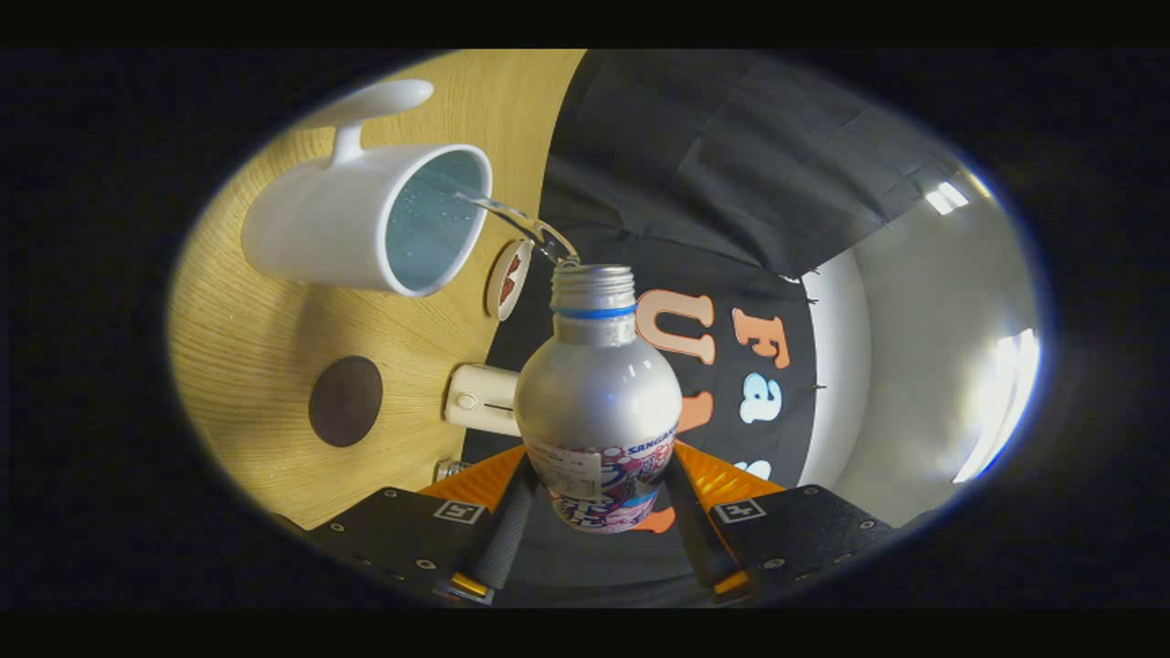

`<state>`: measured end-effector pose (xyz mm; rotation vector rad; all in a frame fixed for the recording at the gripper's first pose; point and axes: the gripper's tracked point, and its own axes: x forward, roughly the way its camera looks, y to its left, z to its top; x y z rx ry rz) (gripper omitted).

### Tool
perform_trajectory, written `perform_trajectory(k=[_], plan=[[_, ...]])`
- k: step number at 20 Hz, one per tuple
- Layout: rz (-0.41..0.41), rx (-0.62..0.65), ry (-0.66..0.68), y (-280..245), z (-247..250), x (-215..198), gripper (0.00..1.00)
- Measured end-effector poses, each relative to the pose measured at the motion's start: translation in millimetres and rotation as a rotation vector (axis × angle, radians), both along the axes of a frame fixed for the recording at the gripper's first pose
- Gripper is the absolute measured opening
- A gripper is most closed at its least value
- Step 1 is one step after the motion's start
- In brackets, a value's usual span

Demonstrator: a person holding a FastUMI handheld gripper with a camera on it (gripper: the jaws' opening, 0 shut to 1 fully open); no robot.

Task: Take the bottle from table, then pour the juice into the cup, finally place the bottle on the coaster

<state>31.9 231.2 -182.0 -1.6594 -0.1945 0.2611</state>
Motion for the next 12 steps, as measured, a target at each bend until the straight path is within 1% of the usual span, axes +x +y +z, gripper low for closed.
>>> perform_trajectory(k=[12], plan=[[0.024, -0.039, -0.048, 2.5, 7.6, 6.5, 0.75]])
